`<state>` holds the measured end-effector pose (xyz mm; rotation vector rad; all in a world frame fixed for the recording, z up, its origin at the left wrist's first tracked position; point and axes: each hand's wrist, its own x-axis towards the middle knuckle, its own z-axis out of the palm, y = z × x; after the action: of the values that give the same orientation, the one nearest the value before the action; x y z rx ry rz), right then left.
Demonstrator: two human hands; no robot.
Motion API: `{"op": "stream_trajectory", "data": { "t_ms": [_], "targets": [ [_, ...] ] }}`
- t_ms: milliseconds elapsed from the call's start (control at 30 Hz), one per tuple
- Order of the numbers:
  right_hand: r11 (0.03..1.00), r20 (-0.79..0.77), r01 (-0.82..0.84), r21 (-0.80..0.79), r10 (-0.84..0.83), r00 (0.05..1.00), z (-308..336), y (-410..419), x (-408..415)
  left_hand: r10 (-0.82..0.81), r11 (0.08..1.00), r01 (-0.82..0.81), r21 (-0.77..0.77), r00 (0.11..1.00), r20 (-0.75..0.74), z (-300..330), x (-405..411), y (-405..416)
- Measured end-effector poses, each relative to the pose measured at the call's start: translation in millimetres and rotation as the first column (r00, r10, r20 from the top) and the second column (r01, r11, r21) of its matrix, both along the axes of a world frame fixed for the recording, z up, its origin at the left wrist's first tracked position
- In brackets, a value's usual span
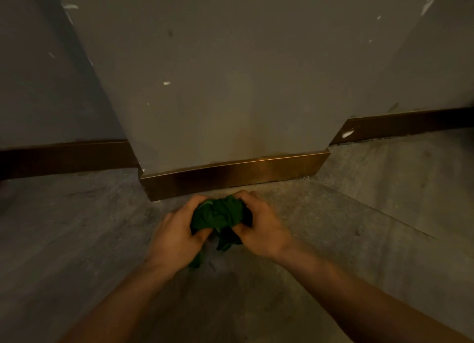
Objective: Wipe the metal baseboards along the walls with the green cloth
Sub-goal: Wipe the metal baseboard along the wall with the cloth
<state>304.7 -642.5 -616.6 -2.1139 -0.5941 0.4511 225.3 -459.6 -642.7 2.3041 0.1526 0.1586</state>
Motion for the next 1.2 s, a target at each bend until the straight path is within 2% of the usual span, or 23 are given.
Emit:
{"op": "stream_trajectory", "data": {
  "t_ms": [133, 267, 367, 533, 667, 867, 1067, 1133, 1200],
  "targets": [
    [0.991, 0.269, -0.015, -0.131, 0.050, 0.962, 1, -5, 2, -0.036, 0.986, 0.034, 0.161, 0.999, 0.010, 17, 5, 3],
    [0.962, 0.459, -0.031, -0.271, 0.157, 0.875, 6, -9, 6, -0.106, 0.912, 0.108, 0.395, 0.994, -0.025, 35, 13, 10],
    [0.921, 0.512, -0.048, -0.387, 0.258, 0.820, 11, -11, 9, -0.166, 0.843, 0.182, 0.507, 0.983, -0.076, 43, 19, 14],
    [0.896, 0.547, -0.055, -0.441, 0.317, 0.775, 25, -7, 13, -0.222, 0.707, 0.226, 0.670, 0.971, -0.094, 60, 30, 19],
    [0.899, 0.584, -0.059, -0.433, 0.330, 0.741, 44, -8, 21, -0.247, 0.642, 0.239, 0.728, 0.964, -0.098, 81, 42, 19],
    [0.931, 0.613, -0.025, -0.364, 0.260, 0.746, 73, -22, 45, -0.307, 0.547, 0.272, 0.791, 0.945, -0.113, 121, 72, 7],
    [0.984, 0.620, -0.020, -0.178, 0.127, 0.774, 103, -35, 68, -0.438, 0.456, 0.355, 0.816, 0.888, -0.142, 181, 108, 2],
    [0.993, 0.595, -0.023, -0.114, 0.086, 0.799, 112, -34, 71, -0.448, 0.461, 0.371, 0.806, 0.882, -0.150, 197, 116, 3],
    [0.998, 0.556, -0.011, -0.063, 0.045, 0.830, 121, -33, 73, -0.434, 0.508, 0.373, 0.776, 0.889, -0.144, 207, 121, 3]
  ]
}}
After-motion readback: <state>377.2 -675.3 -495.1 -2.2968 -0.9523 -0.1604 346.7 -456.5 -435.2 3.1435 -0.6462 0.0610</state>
